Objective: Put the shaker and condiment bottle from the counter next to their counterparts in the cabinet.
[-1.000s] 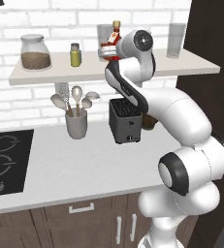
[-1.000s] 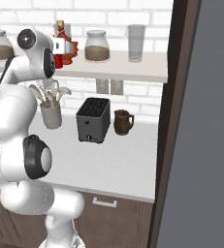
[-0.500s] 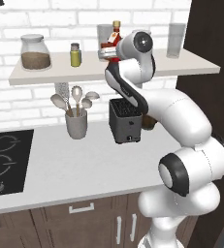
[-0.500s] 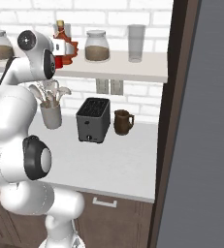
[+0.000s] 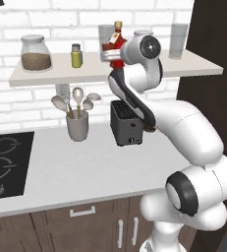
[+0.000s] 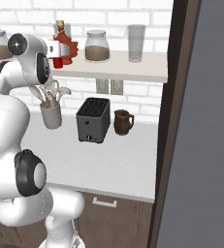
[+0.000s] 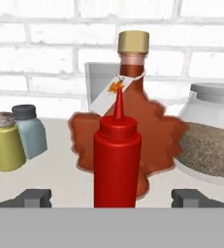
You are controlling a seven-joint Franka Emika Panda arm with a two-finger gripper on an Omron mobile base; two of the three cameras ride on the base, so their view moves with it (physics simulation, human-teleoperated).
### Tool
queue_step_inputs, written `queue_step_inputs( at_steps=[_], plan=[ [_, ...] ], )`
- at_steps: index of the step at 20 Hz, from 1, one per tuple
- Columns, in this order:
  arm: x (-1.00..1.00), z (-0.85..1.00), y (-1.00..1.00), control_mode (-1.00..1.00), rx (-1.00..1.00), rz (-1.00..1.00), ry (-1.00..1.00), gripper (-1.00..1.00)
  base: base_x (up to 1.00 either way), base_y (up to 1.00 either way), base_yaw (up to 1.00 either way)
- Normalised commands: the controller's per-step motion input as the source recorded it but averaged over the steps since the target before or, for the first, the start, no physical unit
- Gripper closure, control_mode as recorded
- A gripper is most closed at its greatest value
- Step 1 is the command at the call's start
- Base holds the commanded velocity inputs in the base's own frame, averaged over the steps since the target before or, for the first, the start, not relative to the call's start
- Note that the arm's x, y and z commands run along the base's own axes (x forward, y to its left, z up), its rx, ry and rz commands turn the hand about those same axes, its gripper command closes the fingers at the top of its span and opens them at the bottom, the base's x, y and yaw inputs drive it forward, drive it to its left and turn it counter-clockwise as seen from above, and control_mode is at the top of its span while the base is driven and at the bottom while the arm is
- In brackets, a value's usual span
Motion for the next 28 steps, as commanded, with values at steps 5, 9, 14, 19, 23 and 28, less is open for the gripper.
queue_step_inputs(
  at_steps=[5, 9, 14, 19, 23, 28],
  plan=[
    [-0.63, 0.0, 0.0, -1.0, 0.0, 0.0, -0.04, -1.0, 0.0, 0.0, 0.0],
    [-0.8, 0.0, 0.0, -1.0, 0.0, -0.02, -0.01, -1.0, 0.0, 0.0, 0.0],
    [-1.0, -0.06, 0.0, -1.0, 0.05, -0.18, -0.09, -1.0, 0.0, 0.0, 0.0],
    [-1.0, -0.21, 0.12, -1.0, 0.01, -0.23, -0.06, -1.0, 0.0, 0.0, 0.0],
    [-1.0, -0.92, 0.0, -1.0, -0.11, -0.11, 0.14, -1.0, 0.0, 0.0, 0.0],
    [-0.98, -1.0, 0.0, -1.0, -0.33, -0.06, 0.3, -1.0, 0.0, 0.0, 0.0]
  ],
)
